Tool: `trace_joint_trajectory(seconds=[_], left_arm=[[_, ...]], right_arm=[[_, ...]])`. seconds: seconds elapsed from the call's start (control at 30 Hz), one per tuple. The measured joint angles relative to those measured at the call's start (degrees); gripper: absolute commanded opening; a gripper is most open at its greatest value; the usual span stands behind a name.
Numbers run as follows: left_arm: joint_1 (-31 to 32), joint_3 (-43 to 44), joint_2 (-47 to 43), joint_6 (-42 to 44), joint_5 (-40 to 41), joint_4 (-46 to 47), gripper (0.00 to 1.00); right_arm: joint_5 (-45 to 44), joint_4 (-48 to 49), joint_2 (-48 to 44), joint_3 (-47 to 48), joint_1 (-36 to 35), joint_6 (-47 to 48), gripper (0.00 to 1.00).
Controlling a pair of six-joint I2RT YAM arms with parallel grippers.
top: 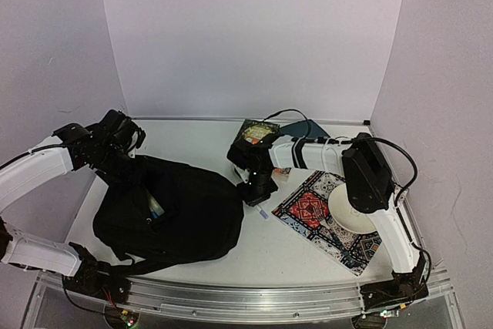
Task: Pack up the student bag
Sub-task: Pick up the pen from the center of the board.
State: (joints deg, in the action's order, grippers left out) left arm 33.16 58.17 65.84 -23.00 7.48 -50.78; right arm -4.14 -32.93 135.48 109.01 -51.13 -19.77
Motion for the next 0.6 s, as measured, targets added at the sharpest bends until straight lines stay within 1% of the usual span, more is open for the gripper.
trace_joint_trajectory(seconds=[0.13,0.23,0.5,0.6], left_arm=[[-0.11,0.0,0.0,-0.81,-1.6,0.7,0.0],[-0.12,0.0,0.0,-1.28,-3.04,1.39,0.0],[-0.12,0.8,2.5,-2.95,-8.41,3.73,0.0],[-0.12,1.48,4.16,-3.79,-10.16,4.92,0.0]], right_arm=[[-0.12,-0.38,-1.04,-1.14,0.52,0.38,0.0],[-0.37,-0.41,-3.64,-3.37,1.27,0.26,0.0],[0.9,2.33,-17.19,-8.51,2.62,-2.87,0.0],[3.67,4.94,-21.97,-10.52,2.59,-5.06,0.0]])
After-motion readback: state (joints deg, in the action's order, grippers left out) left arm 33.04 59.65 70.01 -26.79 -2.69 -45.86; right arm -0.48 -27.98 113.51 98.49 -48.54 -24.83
